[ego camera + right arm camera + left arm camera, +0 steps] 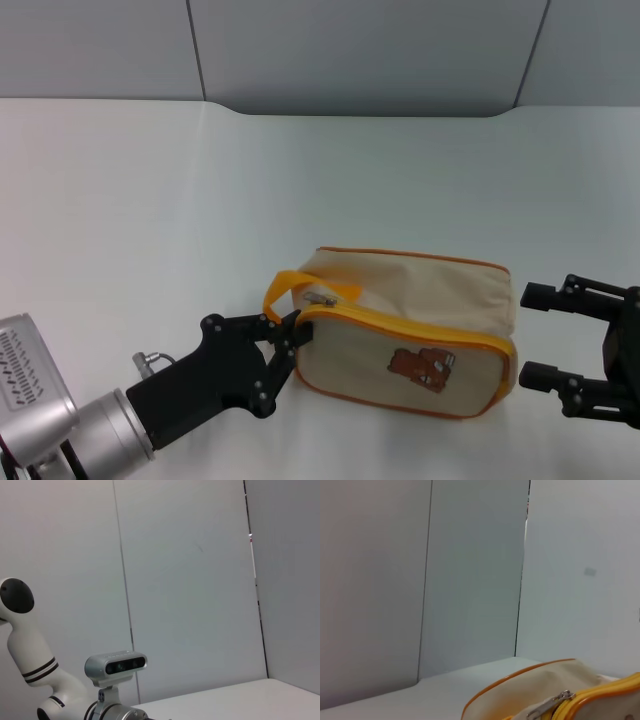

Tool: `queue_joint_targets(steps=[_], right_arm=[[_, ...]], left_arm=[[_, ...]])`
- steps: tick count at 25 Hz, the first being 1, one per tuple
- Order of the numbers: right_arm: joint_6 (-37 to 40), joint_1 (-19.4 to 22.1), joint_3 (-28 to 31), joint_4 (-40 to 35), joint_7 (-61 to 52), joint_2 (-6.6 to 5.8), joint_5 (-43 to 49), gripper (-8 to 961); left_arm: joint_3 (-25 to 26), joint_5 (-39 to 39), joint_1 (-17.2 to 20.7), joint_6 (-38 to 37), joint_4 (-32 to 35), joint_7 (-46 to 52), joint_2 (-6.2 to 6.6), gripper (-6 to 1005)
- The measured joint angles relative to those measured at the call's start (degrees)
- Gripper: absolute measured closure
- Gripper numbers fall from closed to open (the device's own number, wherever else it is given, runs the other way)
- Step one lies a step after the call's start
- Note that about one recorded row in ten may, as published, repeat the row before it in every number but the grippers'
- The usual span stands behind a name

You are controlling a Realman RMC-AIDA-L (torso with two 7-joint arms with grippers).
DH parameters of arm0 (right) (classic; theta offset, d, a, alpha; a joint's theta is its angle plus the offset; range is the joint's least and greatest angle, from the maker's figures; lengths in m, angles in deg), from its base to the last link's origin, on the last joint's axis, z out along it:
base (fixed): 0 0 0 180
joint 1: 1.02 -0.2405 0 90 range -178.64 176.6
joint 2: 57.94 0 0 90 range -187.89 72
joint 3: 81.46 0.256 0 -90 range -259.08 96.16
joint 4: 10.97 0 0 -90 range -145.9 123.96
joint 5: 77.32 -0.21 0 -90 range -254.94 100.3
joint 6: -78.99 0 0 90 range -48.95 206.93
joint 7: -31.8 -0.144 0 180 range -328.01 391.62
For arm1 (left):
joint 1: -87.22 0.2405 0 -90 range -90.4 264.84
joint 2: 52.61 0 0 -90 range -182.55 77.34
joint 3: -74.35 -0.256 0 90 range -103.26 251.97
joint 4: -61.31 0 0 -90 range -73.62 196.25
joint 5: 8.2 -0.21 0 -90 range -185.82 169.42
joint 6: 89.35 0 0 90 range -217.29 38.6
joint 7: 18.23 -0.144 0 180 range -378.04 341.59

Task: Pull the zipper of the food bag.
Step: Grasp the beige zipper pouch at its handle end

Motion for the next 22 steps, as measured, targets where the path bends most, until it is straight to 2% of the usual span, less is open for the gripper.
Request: queue_joint_targets(steps=[9,14,19,21,22], right_arm=[[0.01,0.39,0.03,-0.02,0.07,0.00,-0.12,202],[-0.48,0.41,0.84,-0.03,0.07,0.01,-0.24,202],[-1.04,0.68,4.79,-0.02,0.12,0.53,-0.28,202],[-2.11,0.84,8.28,-0.03,0.15,1.23,-0.29,203],[-2.97,0.89,10.22,-0.12,0.19,1.72,-0.30,203]], left_arm=[[-0.42,-0.34,-0.82,0.27,0.69,0.67,0.00,936],[-0.02,-0.28,0.29,-4.89,3.68,1.06,0.30,937],[0.17,-0.10,0.39,-8.53,8.30,2.87,0.33,939],[0.22,-0.08,0.00,-12.02,12.79,4.00,0.37,940],[0.22,-0.08,0.00,-12.02,12.79,4.00,0.37,940]])
